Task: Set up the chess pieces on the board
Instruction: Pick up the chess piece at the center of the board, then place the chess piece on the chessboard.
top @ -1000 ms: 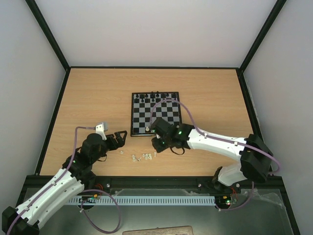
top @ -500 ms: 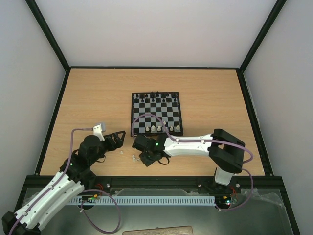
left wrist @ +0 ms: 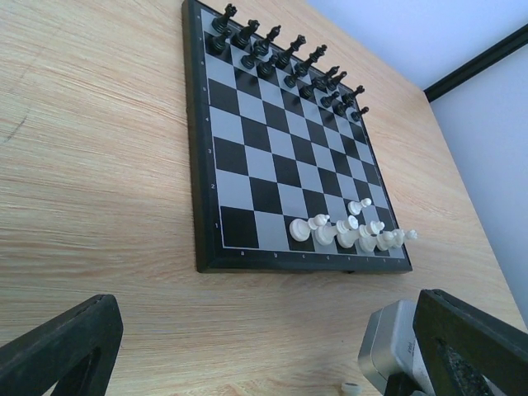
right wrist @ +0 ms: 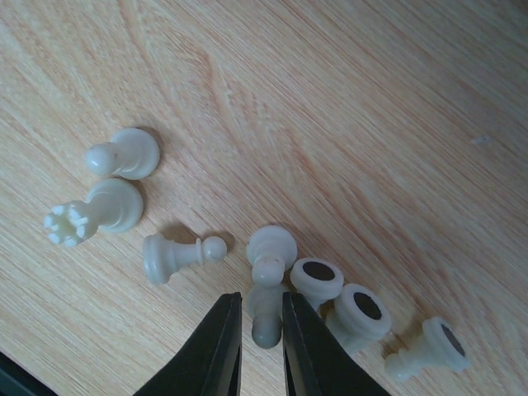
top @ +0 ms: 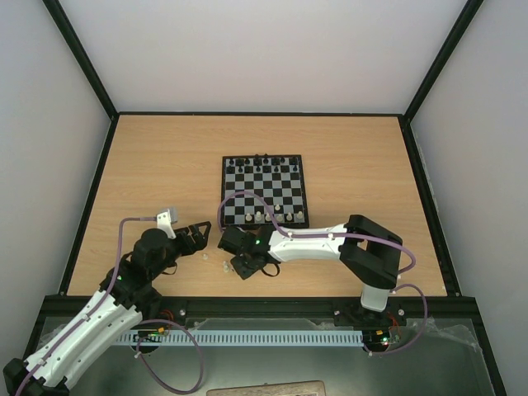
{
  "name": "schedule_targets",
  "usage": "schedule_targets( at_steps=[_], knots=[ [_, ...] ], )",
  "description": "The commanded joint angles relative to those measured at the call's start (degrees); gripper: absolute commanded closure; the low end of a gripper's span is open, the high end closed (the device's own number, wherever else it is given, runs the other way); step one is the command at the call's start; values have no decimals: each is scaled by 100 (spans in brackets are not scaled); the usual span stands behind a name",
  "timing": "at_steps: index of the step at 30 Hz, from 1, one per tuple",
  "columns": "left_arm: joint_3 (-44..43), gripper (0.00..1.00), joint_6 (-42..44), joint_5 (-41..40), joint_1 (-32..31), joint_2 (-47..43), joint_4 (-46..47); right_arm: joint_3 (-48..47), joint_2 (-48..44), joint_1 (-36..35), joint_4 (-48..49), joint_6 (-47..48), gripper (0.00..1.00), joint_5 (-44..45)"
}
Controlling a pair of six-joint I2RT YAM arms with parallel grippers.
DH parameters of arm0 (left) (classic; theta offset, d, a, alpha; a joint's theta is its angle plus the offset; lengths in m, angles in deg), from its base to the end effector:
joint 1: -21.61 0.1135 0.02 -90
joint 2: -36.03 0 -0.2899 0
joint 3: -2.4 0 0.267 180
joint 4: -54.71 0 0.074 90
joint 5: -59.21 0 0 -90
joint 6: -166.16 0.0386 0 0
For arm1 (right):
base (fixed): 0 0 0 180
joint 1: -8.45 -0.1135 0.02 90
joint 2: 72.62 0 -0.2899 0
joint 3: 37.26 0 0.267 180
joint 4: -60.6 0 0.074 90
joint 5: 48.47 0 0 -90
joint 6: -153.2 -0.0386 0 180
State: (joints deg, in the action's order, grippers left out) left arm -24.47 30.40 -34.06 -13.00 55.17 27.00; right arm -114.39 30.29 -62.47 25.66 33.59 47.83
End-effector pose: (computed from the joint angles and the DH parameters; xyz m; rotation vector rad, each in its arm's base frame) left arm 0.0971 -0.0643 0.2060 -0.2366 2.0079 -0.8696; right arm 0.1283 0.3579 0.1819 -0.9152 2.5376 0.4470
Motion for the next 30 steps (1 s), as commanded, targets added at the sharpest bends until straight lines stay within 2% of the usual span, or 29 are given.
schedule_targets(
  at_steps=[1, 4, 9, 13, 17, 21, 25, 30],
  knots=[
    [-65, 1, -39, -17, -11, -59, -19, -134, 111, -36, -289, -27, 87, 29],
    [-74, 1, -39, -24, -8, -46, -13, -158, 33, -45, -352, -36, 92, 53],
    [-186, 1, -90, -64, -10, 272, -32, -231, -358, -45, -494, -16, 92, 146],
    [-745, 0, -200, -342, -10, 1147, -554, -446, -623, -39, -848, 37, 91, 571],
    [-1345, 0, -406, -215, -11, 2299, -1014, -578, -885, 137, -1046, 156, 91, 794],
    [-2143, 1, -323, -55, -24, 3631, -1890, -702, -1083, 627, -1275, 266, 91, 1149],
    [-2517, 1, -110, 61, -128, 4600, -2466, -777, -1322, 1456, -1370, 331, 91, 1304],
    [-2525, 1, 5, 229, -177, 4749, -2441, -764, -1323, 2563, -1364, 464, 89, 1226]
  ],
)
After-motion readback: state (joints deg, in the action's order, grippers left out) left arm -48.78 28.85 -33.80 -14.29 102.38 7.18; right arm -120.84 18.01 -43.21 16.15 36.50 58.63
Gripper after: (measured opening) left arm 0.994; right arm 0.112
